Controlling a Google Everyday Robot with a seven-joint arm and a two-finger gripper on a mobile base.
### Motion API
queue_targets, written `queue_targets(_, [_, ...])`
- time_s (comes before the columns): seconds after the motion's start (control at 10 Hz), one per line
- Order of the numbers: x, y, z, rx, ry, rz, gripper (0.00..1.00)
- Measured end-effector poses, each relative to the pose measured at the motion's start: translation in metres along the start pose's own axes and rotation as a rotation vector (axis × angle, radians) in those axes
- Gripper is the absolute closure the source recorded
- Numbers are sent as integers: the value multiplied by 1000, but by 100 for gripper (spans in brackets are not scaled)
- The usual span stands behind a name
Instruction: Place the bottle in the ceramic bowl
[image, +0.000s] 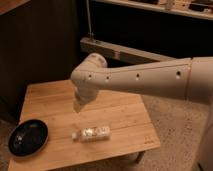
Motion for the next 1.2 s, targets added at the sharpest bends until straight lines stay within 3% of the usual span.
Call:
queue_targets(0.1, [1,-3,-5,-29,-27,-105,35])
queue_targets(0.3, [-2,-2,-4,-26,-24,-221,35])
queue_targets(0.7, [-4,-4,-4,-26,-27,-252,35])
queue_targets(0.9, [-2,-11,6,-58,-54,-321,35])
queue_targets(1.2, [20,3,36,-150,-99,-431,35])
